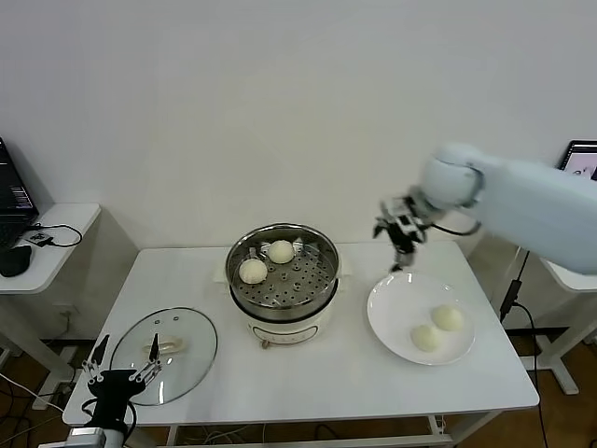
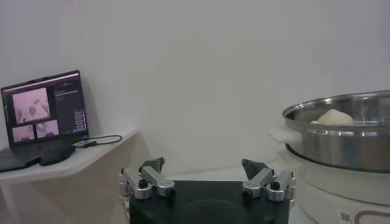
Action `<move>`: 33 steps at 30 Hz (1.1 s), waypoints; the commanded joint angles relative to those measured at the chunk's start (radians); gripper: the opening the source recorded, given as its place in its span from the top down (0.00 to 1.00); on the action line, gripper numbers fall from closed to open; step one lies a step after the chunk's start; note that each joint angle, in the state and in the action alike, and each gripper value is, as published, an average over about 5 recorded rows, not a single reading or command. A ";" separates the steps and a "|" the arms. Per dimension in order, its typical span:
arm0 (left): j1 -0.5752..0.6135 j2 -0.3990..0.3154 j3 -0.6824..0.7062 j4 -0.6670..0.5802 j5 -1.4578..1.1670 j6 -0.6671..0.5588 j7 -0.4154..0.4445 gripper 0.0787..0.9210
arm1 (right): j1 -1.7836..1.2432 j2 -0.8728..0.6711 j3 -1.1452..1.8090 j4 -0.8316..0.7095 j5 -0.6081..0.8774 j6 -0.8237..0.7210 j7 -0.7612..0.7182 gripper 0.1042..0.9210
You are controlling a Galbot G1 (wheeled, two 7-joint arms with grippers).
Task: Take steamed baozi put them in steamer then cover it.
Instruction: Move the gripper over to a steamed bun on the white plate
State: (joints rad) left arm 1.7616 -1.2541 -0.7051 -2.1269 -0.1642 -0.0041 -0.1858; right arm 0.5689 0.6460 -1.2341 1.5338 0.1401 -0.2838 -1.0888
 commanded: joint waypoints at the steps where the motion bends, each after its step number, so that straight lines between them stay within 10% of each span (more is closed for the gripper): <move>1: 0.003 -0.006 0.004 0.005 0.009 -0.001 0.000 0.12 | -0.208 -0.227 0.093 0.090 -0.149 0.056 -0.032 0.12; 33: 0.010 -0.014 -0.008 0.048 0.036 -0.007 -0.001 0.12 | -0.718 -0.025 0.488 -0.206 -0.293 0.077 0.070 0.12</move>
State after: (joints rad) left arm 1.7712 -1.2679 -0.7132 -2.0817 -0.1295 -0.0102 -0.1865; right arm -0.0874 0.5672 -0.7955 1.3948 -0.1342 -0.2115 -1.0286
